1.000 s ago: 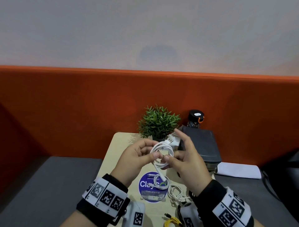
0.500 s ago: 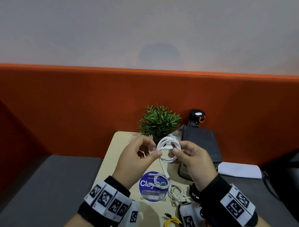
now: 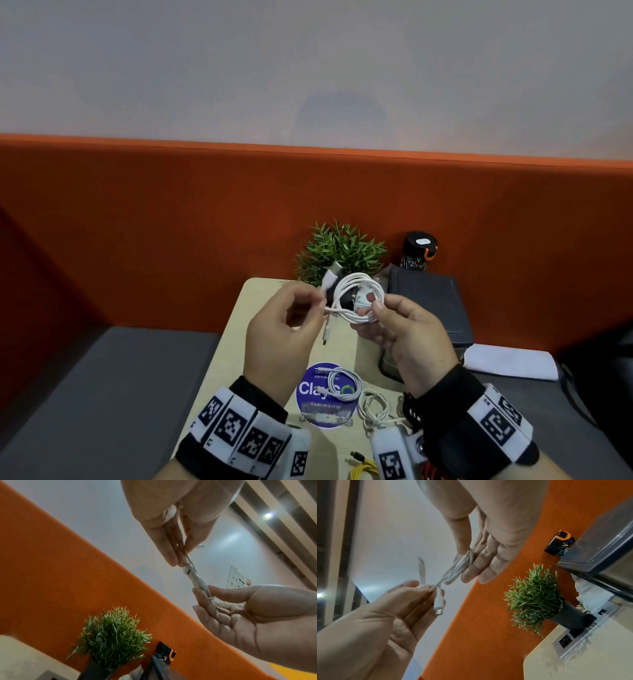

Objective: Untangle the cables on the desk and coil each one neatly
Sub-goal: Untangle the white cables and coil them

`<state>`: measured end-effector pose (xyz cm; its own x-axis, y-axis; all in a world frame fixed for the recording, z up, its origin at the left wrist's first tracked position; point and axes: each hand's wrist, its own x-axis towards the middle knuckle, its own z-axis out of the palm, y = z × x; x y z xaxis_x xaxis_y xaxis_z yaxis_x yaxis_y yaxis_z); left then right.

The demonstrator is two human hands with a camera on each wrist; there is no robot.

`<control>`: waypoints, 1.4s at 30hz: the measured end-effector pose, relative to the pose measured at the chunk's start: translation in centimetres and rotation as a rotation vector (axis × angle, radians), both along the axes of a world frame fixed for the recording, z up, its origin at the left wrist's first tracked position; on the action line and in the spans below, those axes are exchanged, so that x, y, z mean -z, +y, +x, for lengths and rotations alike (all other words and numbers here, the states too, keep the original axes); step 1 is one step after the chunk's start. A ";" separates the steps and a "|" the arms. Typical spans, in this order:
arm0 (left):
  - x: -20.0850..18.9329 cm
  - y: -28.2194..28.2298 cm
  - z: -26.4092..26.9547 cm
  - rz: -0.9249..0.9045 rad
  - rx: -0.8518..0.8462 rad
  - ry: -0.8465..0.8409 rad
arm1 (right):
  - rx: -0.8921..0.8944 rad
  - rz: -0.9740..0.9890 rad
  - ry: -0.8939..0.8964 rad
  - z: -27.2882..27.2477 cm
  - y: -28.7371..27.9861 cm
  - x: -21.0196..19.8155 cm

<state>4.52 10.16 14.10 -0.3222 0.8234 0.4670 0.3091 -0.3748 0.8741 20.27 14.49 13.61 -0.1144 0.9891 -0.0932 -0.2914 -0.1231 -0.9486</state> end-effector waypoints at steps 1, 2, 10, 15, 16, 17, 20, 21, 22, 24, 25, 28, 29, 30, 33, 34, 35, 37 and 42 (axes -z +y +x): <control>0.0 0.2 -0.1 -0.026 -0.006 -0.070 | 0.001 0.023 -0.007 0.0 -0.1 0.0; 0.0 0.5 -0.2 -0.067 -0.008 -0.153 | 0.003 0.048 -0.015 -0.1 -0.2 -0.1; -0.2 1.5 -0.6 -0.292 0.104 -0.255 | -0.044 0.239 -0.170 -0.2 -1.5 -0.7; -0.4 2.0 -0.8 -0.381 0.081 -0.167 | -0.116 0.309 -0.261 -0.1 -1.8 -1.3; -0.4 2.1 -0.9 -0.405 0.087 -0.147 | -0.121 0.322 -0.284 0.0 -1.7 -1.4; -0.4 2.2 -0.9 -0.423 0.103 -0.131 | -0.122 0.329 -0.303 0.1 -1.7 -1.4; -0.5 2.2 -0.6 -0.438 0.174 -0.150 | -0.083 0.308 -0.316 0.1 -1.4 -1.6; -0.5 2.1 -0.4 -0.441 0.201 -0.168 | -0.062 0.286 -0.312 0.2 -1.3 -1.6; -0.6 2.0 -0.3 -0.443 0.235 -0.191 | -0.043 0.263 -0.314 0.2 -1.1 -1.6; -0.8 1.7 -0.2 -0.456 0.305 -0.281 | -0.021 0.230 -0.332 0.3 -0.9 -1.4; -1.0 1.6 -0.2 -0.462 0.335 -0.343 | -0.014 0.222 -0.341 0.4 -0.8 -1.4; -1.2 1.3 -0.3 -0.452 0.367 -0.337 | -0.012 0.215 -0.354 0.5 -0.8 -1.3; -1.1 1.4 -0.4 -0.447 0.363 -0.283 | -0.017 0.215 -0.356 0.5 -0.8 -1.3; -0.9 1.4 -0.5 -0.454 0.363 -0.243 | -0.020 0.216 -0.361 0.4 -0.8 -1.3; -0.5 1.7 -0.8 -0.522 0.405 -0.201 | -0.013 0.209 -0.380 0.4 -0.9 -1.1; -0.3 1.8 -0.9 -0.544 0.415 -0.174 | -0.013 0.208 -0.385 0.3 -0.9 -0.9; -0.2 1.8 -0.9 -0.561 0.413 -0.136 | -0.013 0.210 -0.395 0.2 -1.0 -0.9; 0.0 1.8 -1.0 -0.586 0.394 -0.075 | -0.019 0.227 -0.432 0.1 -1.1 -0.7; 0.0 1.2 -0.4 -0.600 0.464 -0.185 | -0.072 0.169 -0.394 0.2 -0.9 -0.2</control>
